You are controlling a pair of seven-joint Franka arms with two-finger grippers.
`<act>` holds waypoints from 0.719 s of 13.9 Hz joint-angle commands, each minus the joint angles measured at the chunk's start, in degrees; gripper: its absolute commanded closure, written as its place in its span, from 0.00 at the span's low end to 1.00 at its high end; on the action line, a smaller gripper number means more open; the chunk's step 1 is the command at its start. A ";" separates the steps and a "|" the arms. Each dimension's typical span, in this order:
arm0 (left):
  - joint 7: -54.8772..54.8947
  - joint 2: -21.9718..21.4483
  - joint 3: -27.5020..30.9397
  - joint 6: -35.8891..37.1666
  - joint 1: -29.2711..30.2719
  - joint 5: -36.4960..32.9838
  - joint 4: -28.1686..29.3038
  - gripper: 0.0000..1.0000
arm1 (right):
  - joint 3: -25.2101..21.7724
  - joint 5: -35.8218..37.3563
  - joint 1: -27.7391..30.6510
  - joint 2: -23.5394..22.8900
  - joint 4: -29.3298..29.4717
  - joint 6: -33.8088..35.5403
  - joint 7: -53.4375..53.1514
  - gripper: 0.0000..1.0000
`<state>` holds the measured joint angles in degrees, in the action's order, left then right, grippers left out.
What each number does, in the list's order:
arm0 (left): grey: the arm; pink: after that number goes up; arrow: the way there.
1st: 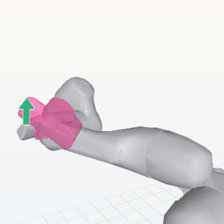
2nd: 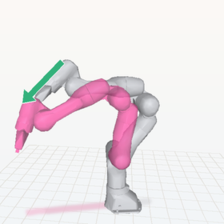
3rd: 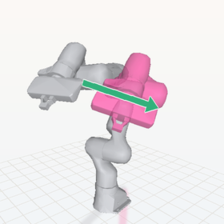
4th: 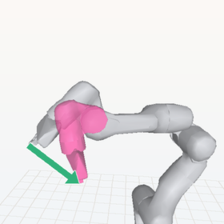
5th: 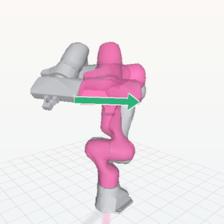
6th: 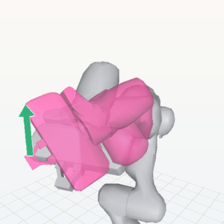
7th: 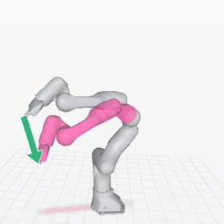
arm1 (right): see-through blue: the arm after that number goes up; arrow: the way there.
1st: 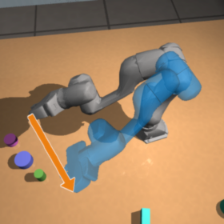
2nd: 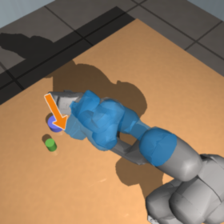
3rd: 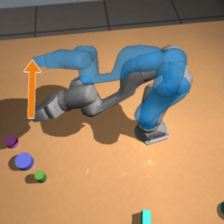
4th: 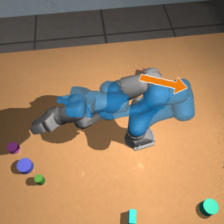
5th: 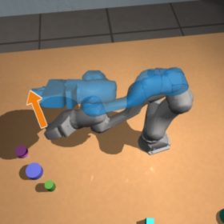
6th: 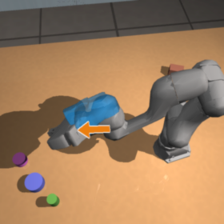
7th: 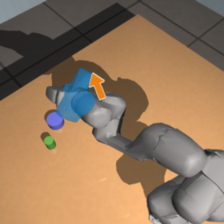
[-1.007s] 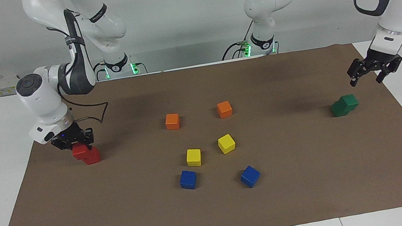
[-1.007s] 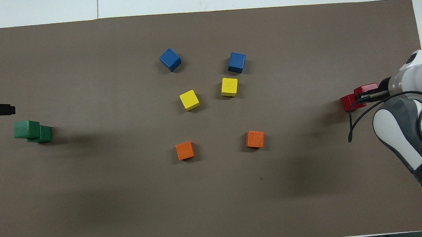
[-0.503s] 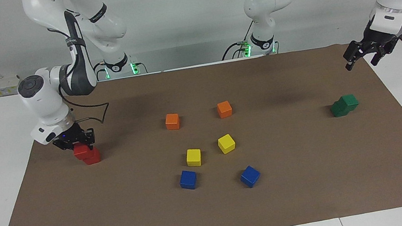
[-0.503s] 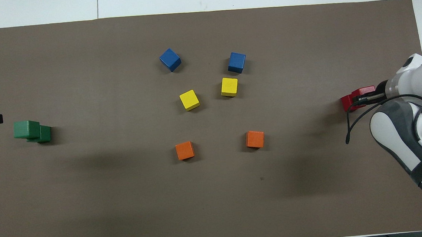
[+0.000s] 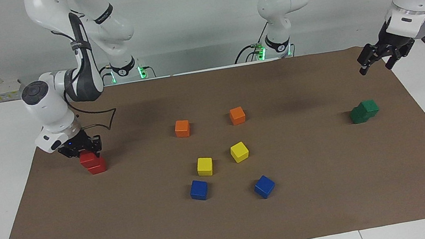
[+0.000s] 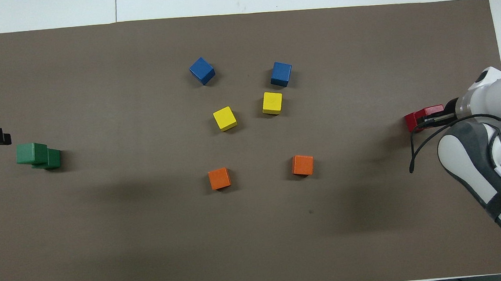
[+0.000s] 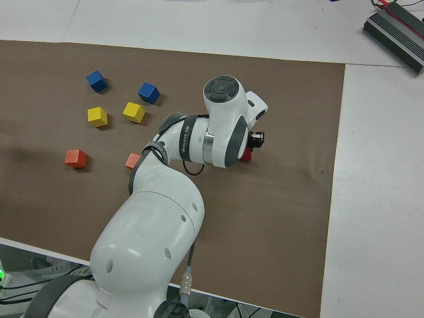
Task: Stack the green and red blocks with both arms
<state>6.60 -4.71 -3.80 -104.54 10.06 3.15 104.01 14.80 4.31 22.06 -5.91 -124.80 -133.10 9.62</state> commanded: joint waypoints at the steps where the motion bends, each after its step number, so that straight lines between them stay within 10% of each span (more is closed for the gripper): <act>1: -1.68 1.19 1.17 2.67 -4.68 -2.36 -2.58 0.00 | 0.32 -0.88 0.44 0.72 -1.58 -1.90 0.14 1.00; 10: -5.63 3.04 5.74 8.37 -11.03 -2.63 -8.03 0.00 | 0.32 -0.88 0.26 0.73 -1.67 -1.98 0.14 1.00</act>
<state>1.89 -2.88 0.96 -99.13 0.37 1.75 98.15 14.84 4.31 22.05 -5.91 -125.32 -133.55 9.62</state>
